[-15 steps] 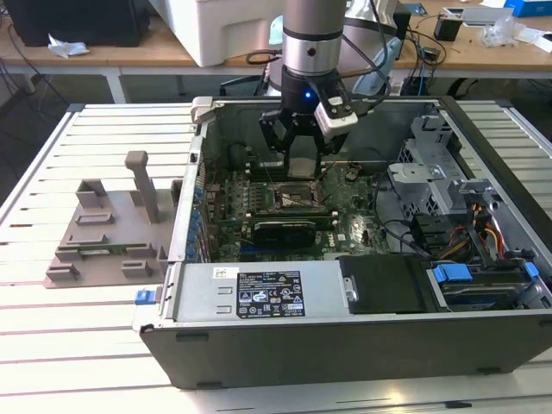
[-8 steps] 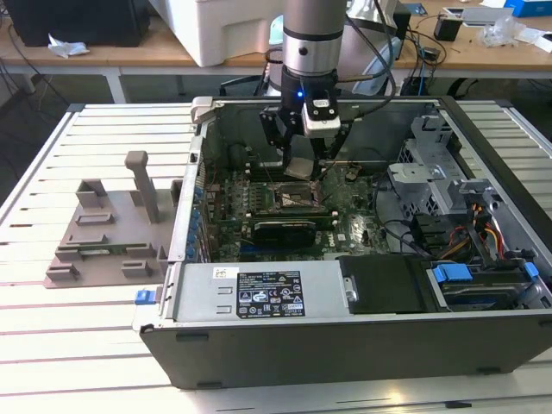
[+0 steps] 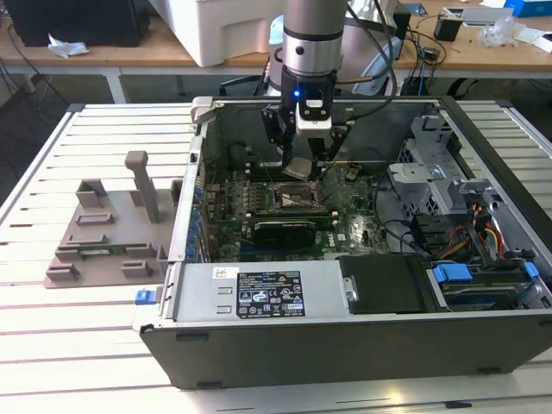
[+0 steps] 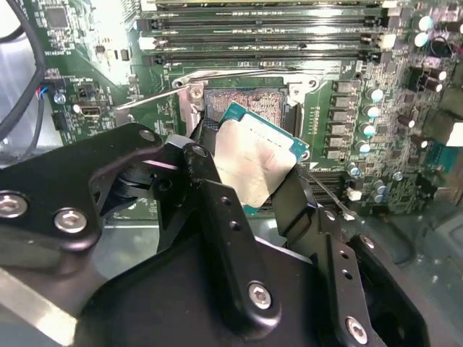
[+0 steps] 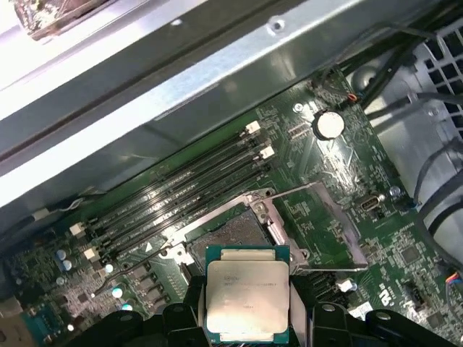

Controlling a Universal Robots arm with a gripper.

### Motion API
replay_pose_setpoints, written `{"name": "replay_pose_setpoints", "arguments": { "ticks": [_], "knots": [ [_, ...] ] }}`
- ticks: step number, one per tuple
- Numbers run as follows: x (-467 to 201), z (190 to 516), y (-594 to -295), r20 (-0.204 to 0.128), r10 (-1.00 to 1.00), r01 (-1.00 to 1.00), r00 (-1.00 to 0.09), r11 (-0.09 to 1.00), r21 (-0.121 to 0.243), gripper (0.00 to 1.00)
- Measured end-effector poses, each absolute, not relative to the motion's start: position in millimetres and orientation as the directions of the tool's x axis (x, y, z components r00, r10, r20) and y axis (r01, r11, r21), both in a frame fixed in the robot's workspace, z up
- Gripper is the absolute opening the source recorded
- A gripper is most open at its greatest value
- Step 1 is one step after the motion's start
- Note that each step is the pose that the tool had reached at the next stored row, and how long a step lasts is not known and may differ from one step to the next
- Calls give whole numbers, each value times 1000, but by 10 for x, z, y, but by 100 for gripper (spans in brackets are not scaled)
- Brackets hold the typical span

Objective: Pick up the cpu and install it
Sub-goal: 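Place the cpu into insertion slot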

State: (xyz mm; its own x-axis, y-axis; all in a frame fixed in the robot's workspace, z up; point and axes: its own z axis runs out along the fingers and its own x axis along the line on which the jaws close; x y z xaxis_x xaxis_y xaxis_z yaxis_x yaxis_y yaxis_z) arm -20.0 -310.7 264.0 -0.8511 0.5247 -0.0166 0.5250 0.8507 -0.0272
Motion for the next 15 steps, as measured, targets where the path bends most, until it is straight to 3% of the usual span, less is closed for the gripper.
{"name": "replay_pose_setpoints", "arguments": {
  "ticks": [15],
  "knots": [
    [-197,2639,-3107,-17,679,680,-734,733,-27,55]
  ]
}}
